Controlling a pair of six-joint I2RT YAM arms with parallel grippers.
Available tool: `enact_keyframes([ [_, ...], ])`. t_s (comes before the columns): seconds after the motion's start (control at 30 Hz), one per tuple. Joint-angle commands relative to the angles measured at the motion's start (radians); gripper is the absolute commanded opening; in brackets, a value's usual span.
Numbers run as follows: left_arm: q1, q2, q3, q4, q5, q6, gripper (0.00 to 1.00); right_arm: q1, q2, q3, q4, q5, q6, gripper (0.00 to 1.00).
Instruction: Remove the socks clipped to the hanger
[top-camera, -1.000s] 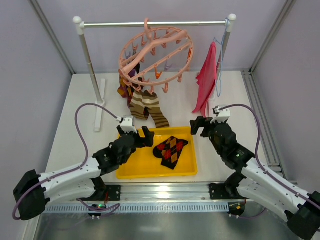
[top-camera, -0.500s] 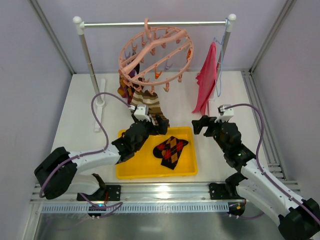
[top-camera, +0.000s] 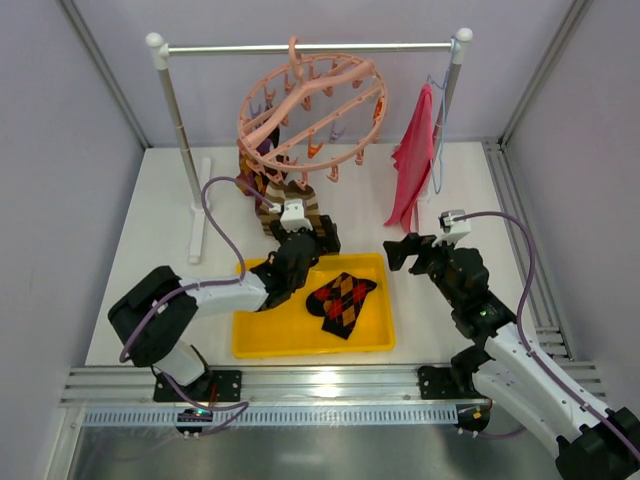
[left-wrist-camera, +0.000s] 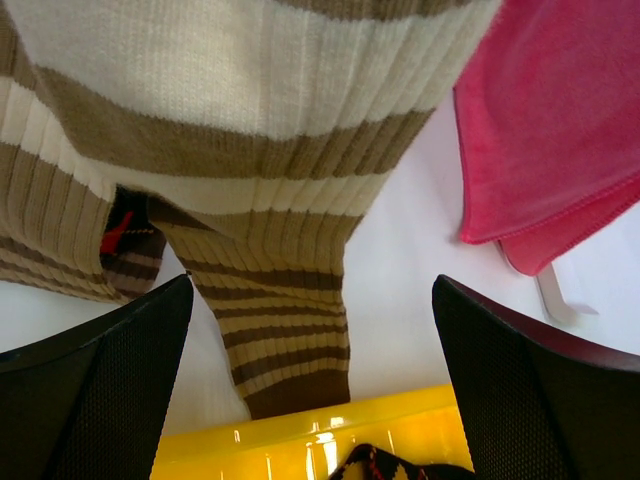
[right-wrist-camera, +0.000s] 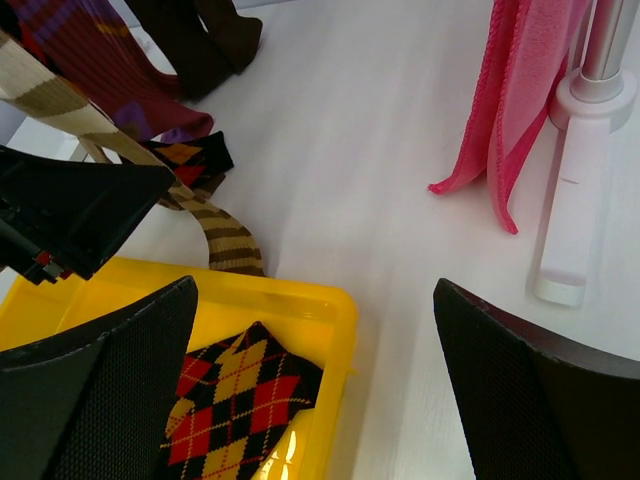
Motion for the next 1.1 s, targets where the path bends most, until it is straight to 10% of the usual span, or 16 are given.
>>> enact_keyframes([
  [0.0,0.004,0.030,0.044,0.044,-0.148,-0.028,1.00,-0.007,-0.013,-0.004,0.047,-0.030,-0.014,1.00],
  [0.3,0.003,0.113,0.070,0.049,-0.244,-0.058,0.94,-0.010,-0.004,-0.006,0.051,-0.041,-0.032,1.00],
  [0.63,0.001,0.089,-0.002,0.199,-0.232,0.006,0.00,-0.012,0.000,-0.003,0.046,-0.040,-0.035,1.00],
  [1.07,-0.019,-0.166,-0.180,0.169,-0.061,0.021,0.00,-0.012,0.060,0.013,0.038,-0.044,-0.032,1.00],
])
